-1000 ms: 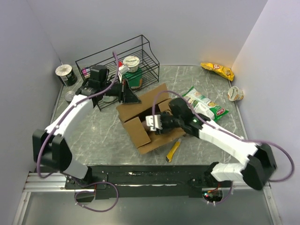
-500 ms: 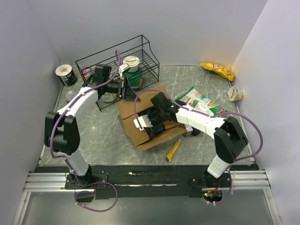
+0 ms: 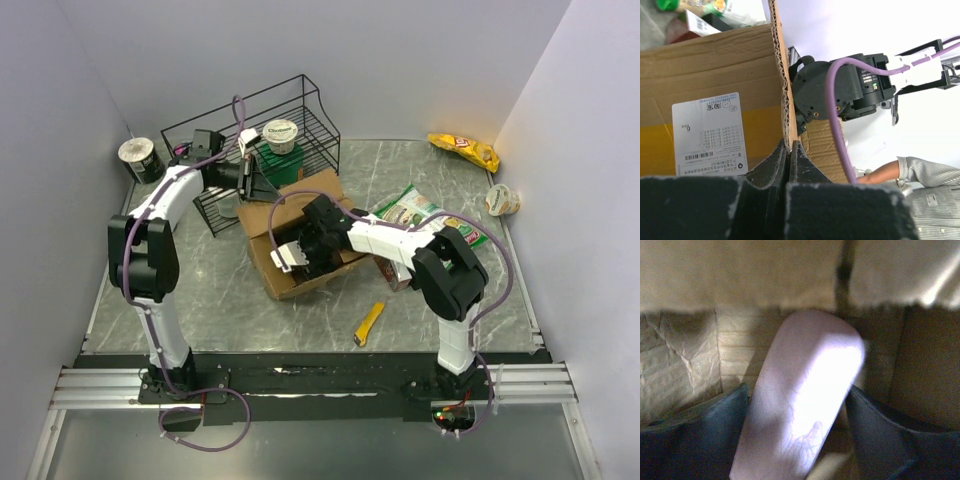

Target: Unpack the express box

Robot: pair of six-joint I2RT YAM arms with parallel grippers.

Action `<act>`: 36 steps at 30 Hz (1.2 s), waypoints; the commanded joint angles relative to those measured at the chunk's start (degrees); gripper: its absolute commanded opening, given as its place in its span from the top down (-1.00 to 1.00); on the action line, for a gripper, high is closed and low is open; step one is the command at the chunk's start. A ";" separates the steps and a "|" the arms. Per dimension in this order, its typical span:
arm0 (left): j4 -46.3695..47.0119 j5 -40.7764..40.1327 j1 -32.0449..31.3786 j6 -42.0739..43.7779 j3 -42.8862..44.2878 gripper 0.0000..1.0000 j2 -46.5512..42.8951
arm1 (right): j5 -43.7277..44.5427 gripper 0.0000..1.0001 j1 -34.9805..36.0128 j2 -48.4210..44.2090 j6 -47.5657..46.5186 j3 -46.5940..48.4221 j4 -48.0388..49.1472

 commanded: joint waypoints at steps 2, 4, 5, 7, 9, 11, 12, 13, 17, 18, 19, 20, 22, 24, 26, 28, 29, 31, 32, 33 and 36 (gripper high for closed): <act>-5.40 -0.51 -0.67 4.05 -0.20 0.98 0.75 | 5.73 -0.22 -1.30 4.91 -1.84 -1.82 -9.20; -5.32 -1.48 -0.49 4.31 0.67 0.98 0.49 | 5.20 0.07 -1.39 3.07 -0.27 -2.26 -9.56; -5.05 -1.91 -0.41 3.88 0.85 0.98 0.31 | 4.85 0.31 -1.65 2.10 0.70 -2.52 -9.47; -3.92 -3.58 -0.41 2.82 1.03 0.98 -0.65 | 2.40 0.47 -2.35 -0.19 3.59 -2.35 -9.82; -0.85 -5.16 -0.41 0.54 -0.19 0.98 -1.62 | -1.10 0.63 -2.97 -4.75 6.32 -1.91 -9.30; 4.14 -7.28 -0.41 -2.96 -1.78 0.98 -3.72 | -4.19 0.84 -3.85 -10.11 10.71 -0.51 -9.12; 5.83 -7.63 -0.41 -4.20 -3.61 0.98 -4.43 | -5.42 0.89 -4.03 -11.87 12.03 0.11 -9.56; 7.50 -8.24 -0.41 -5.43 -4.50 0.98 -5.65 | -8.22 0.96 -4.29 -15.37 14.74 0.55 -9.39; 12.70 -9.65 -0.32 -9.22 -8.02 0.98 -7.51 | -12.72 1.00 -5.17 -23.47 22.23 1.95 -6.40; 13.40 -10.00 -0.32 -9.49 -8.29 0.98 -7.77 | -12.99 1.00 -5.35 -24.79 25.64 2.22 -5.00; 13.67 -10.44 -0.32 -9.58 -8.55 0.98 -8.38 | -12.91 1.00 -5.35 -27.07 27.50 2.40 -4.12; 13.76 -11.40 -0.32 -9.58 -8.81 0.98 -8.74 | -12.73 1.00 -5.35 -28.22 29.34 2.57 -3.24; 13.76 -11.94 -0.32 -9.14 -8.73 0.98 -9.53 | -12.12 1.00 -5.78 -31.03 33.83 2.49 -0.96; 13.15 -12.90 -0.32 -8.61 -7.94 0.98 -10.23 | -11.33 1.00 -5.96 -32.54 37.16 2.49 0.02; 12.53 -13.69 -0.32 -7.91 -7.41 0.98 -10.76 | -10.36 1.00 -6.49 -34.47 39.46 2.57 0.90; 10.61 -15.01 -0.40 -6.95 -6.97 0.98 -11.20 | -7.91 1.00 -7.63 -36.57 45.33 2.49 3.16; 9.81 -16.93 -0.32 -6.42 -6.53 0.98 -11.46 | -6.33 1.00 -8.68 -37.45 47.97 2.40 3.97; 6.48 -19.83 -0.32 -3.88 -6.27 0.98 -12.52 | -5.00 1.00 -13.33 -39.39 55.97 2.66 5.20; 5.07 -21.59 -0.32 -2.82 -6.35 0.98 -13.22 | -4.21 1.00 -15.26 -40.01 58.60 2.92 5.47; 3.92 -25.78 -0.23 -1.68 -6.62 0.98 -14.53 | -3.07 1.00 -16.93 -40.45 62.98 3.36 5.47; 0.75 -32.21 0.03 1.67 -8.37 0.98 -16.82 | -2.19 1.00 -22.65 -41.86 69.33 5.03 5.38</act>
